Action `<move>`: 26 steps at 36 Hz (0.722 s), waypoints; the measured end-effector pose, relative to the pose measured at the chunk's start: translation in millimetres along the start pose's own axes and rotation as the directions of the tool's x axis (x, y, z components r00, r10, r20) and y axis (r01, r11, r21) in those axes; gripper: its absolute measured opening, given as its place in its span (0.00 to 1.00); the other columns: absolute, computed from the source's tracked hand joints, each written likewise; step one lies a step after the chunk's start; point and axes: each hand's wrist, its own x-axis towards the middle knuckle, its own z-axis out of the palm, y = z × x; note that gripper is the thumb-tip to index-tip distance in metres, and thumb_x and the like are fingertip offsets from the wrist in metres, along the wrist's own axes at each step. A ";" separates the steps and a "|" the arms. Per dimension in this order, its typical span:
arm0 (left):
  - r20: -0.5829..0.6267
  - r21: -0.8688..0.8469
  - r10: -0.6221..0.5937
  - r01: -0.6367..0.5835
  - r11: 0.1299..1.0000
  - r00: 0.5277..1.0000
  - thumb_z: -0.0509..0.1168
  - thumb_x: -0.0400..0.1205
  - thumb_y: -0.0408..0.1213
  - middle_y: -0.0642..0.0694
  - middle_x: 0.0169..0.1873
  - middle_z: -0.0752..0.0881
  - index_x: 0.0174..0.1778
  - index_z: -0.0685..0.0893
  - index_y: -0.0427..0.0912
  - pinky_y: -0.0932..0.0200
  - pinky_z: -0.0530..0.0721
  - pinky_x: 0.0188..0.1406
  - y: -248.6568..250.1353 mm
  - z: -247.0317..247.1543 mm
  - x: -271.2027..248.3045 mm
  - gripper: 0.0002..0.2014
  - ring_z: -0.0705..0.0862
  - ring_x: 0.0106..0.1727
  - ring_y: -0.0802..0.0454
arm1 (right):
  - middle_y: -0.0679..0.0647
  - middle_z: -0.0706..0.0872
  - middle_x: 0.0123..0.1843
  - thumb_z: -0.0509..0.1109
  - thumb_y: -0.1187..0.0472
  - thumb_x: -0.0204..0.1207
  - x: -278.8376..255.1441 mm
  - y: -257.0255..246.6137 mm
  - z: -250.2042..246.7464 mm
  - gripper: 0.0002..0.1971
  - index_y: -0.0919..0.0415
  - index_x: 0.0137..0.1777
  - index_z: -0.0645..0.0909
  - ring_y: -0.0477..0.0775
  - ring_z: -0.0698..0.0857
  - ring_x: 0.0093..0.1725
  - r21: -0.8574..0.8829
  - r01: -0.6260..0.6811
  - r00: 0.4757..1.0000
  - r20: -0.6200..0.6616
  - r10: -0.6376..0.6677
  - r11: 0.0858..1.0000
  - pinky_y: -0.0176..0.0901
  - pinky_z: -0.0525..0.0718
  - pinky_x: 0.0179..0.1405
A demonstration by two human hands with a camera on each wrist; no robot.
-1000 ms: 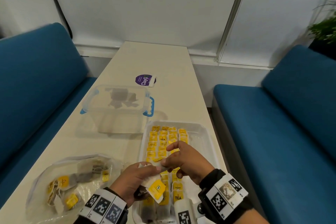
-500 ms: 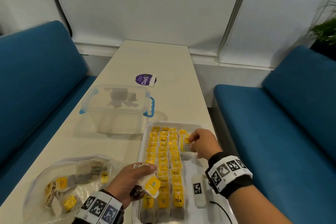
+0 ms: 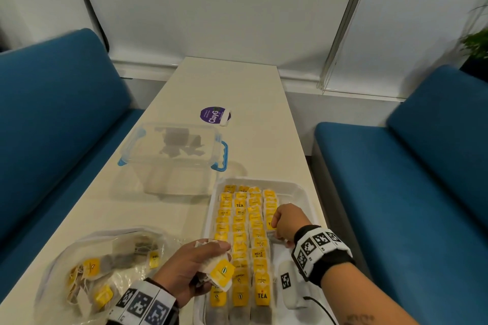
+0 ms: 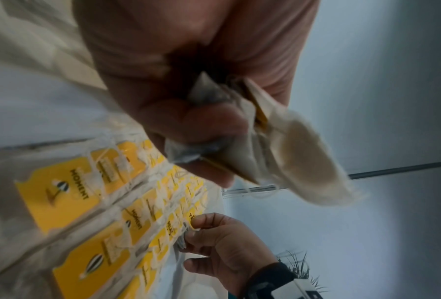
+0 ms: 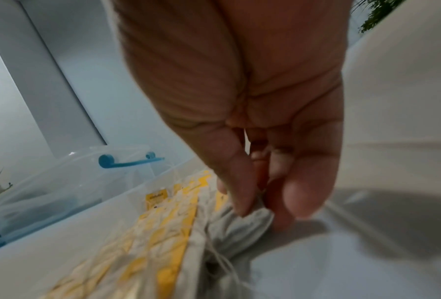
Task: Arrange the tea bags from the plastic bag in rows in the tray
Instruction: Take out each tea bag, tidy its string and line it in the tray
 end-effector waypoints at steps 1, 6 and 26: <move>0.003 0.004 0.001 -0.001 1.000 1.000 0.78 0.62 0.39 0.37 0.37 0.81 0.34 0.89 0.41 0.70 0.68 0.18 -0.2 -0.6 0.8 0.09 0.73 0.16 0.54 | 0.56 0.79 0.39 0.62 0.71 0.77 0.7 1.2 1.4 0.14 0.57 0.31 0.70 0.54 0.79 0.40 -0.003 0.000 1.000 -0.016 0.000 1.000 0.38 0.78 0.36; 0.003 -0.063 -0.018 0.018 0.998 1.000 0.75 0.62 0.38 0.42 0.34 0.87 0.34 0.90 0.41 0.70 0.68 0.18 1.0 -1.1 -1.7 0.08 0.78 0.28 0.48 | 0.54 0.80 0.46 0.66 0.71 0.74 -4.6 4.2 2.2 0.09 0.57 0.38 0.73 0.54 0.80 0.47 -0.044 0.028 0.996 -0.079 -0.032 0.999 0.41 0.82 0.50; 0.026 -0.219 0.010 -0.004 0.976 1.000 0.70 0.71 0.40 0.39 0.29 0.84 0.42 0.85 0.38 0.69 0.74 0.13 0.3 13.7 -4.6 0.10 0.81 0.24 0.47 | 0.50 0.83 0.39 0.75 0.56 0.73 -108.9 -33.4 -15.3 0.06 0.51 0.45 0.80 0.42 0.79 0.32 0.492 0.430 0.827 0.122 -0.549 0.757 0.36 0.75 0.24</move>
